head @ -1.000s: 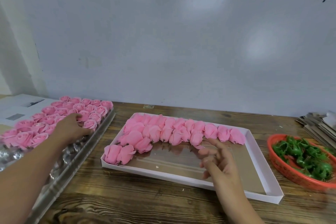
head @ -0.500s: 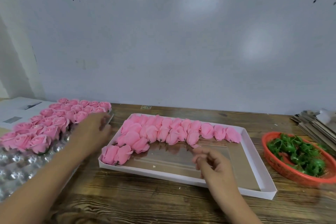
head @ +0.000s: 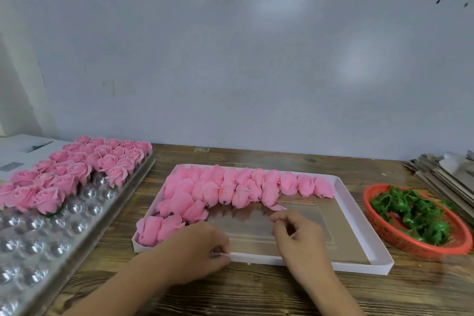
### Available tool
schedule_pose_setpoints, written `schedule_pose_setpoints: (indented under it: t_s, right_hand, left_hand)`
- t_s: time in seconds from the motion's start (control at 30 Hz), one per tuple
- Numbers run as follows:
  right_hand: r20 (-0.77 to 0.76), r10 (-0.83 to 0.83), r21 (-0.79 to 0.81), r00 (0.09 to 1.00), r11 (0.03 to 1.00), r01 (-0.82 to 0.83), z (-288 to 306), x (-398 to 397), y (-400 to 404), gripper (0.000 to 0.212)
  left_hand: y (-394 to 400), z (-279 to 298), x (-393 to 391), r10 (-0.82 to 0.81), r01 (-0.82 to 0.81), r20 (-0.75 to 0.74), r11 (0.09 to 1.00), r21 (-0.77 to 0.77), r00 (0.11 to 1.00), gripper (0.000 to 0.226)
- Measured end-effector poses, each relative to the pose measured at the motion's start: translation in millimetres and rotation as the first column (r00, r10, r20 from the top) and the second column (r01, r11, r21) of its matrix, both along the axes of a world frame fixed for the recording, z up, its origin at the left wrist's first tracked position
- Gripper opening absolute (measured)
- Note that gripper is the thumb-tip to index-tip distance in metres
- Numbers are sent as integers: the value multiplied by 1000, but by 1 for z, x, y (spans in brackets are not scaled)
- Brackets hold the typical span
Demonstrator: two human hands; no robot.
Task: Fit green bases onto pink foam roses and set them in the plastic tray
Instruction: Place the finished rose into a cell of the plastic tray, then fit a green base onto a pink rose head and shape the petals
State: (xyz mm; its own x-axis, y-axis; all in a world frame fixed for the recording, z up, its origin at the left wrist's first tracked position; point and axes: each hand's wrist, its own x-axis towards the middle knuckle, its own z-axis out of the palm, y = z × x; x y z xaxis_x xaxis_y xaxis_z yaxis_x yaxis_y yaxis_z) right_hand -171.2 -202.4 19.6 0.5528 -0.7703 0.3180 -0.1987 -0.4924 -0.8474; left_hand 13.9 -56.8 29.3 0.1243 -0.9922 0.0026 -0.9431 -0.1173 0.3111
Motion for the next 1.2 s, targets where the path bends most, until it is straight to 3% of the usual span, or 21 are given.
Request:
schedule_pose_setpoints:
  t_s: [0.2, 0.4, 0.7, 0.9, 1.03, 1.2]
  right_hand:
    - [-285, -61, -65, 956, 997, 44, 0, 2, -4, 17]
    - [-522, -18, -10, 853, 1000, 15, 5, 18, -25, 21]
    - [-520, -95, -29, 849, 995, 93, 13, 49, -54, 19]
    - [-410, -153, -27, 899, 987, 155, 9, 68, -51, 35]
    - [-376, -204, -55, 904, 979, 198, 6, 78, -46, 33]
    - [-445, -237, -78, 863, 971, 226, 7, 89, -45, 24]
  left_hand:
    - [-14, 0, -20, 16, -21, -97, 999, -47, 995, 51]
    - [-14, -17, -29, 79, -89, -51, 971, -223, 996, 53]
    - [-14, -22, -29, 62, -70, -38, 966, -250, 997, 44]
    - [-12, -19, -31, 74, -81, -38, 965, -250, 997, 42]
    - [-11, -16, -34, 84, -87, -22, 967, -238, 996, 40]
    - [-9, -13, -37, 88, -88, -13, 971, -224, 996, 40]
